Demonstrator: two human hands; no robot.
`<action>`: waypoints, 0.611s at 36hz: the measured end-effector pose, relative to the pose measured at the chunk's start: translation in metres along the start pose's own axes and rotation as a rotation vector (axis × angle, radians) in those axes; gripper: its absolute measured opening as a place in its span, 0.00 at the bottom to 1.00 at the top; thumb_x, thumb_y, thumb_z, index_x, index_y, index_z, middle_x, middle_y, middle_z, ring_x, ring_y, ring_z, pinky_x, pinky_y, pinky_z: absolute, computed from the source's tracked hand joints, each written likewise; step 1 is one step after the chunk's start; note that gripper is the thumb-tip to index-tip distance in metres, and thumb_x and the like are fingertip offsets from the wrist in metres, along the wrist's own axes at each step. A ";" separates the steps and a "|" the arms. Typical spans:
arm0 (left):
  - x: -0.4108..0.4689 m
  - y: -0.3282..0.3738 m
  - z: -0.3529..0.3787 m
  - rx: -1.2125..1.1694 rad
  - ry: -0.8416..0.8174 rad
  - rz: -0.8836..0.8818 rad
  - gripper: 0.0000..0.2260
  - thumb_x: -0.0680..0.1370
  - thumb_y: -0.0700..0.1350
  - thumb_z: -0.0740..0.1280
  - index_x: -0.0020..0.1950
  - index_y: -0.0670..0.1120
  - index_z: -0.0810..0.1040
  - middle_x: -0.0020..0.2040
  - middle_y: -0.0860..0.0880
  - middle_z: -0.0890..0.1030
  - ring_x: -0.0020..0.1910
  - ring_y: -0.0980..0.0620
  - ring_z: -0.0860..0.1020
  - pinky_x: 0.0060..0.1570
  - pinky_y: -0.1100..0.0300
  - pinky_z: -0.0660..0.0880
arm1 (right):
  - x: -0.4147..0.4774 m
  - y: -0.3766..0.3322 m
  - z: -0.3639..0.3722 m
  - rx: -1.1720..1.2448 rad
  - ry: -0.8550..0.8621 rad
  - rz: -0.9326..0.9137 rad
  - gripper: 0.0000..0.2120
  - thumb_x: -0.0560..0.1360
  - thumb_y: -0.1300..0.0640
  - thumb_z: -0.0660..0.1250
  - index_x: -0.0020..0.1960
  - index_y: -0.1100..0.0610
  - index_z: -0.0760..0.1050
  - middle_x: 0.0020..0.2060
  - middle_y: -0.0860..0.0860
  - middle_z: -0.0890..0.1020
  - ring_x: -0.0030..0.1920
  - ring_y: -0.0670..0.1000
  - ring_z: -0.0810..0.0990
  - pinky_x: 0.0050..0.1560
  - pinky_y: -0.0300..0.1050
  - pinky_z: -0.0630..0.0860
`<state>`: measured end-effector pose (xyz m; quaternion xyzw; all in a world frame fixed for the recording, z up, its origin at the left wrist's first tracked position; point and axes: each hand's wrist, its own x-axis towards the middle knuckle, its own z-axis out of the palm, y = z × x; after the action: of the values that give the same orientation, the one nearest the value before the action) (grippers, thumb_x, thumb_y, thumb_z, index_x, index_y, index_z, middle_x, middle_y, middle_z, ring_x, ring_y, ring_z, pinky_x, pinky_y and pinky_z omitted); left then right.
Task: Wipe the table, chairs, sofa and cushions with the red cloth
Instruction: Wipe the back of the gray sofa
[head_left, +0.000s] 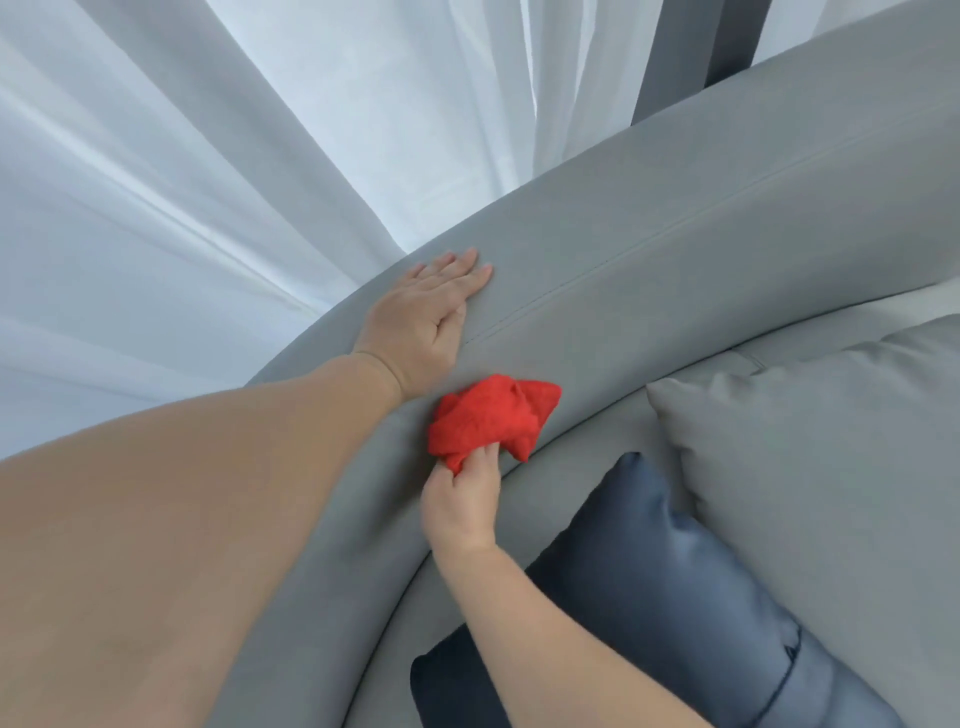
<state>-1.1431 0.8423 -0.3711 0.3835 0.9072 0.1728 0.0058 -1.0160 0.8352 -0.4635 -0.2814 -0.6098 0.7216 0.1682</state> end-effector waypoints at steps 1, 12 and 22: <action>0.000 -0.001 -0.001 0.012 -0.016 0.013 0.21 0.78 0.41 0.54 0.70 0.45 0.71 0.72 0.45 0.68 0.73 0.46 0.64 0.72 0.58 0.53 | -0.007 0.003 0.005 0.010 -0.013 0.018 0.24 0.68 0.66 0.52 0.59 0.69 0.76 0.65 0.63 0.72 0.68 0.61 0.69 0.67 0.28 0.55; -0.002 -0.002 0.001 0.087 0.051 0.086 0.20 0.78 0.40 0.55 0.70 0.43 0.71 0.71 0.44 0.69 0.71 0.45 0.66 0.72 0.49 0.60 | 0.031 0.011 -0.012 0.050 0.162 -0.037 0.26 0.65 0.67 0.52 0.62 0.68 0.72 0.65 0.66 0.71 0.67 0.64 0.68 0.71 0.46 0.61; -0.002 -0.004 0.007 0.097 0.109 0.091 0.20 0.79 0.40 0.55 0.70 0.46 0.71 0.71 0.47 0.70 0.71 0.47 0.66 0.72 0.52 0.59 | 0.166 0.014 -0.095 0.256 0.593 0.177 0.28 0.68 0.77 0.53 0.66 0.65 0.70 0.62 0.60 0.75 0.66 0.57 0.72 0.72 0.47 0.63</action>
<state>-1.1434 0.8402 -0.3792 0.4143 0.8951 0.1495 -0.0700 -1.0863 1.0044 -0.5196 -0.5078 -0.4120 0.6906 0.3090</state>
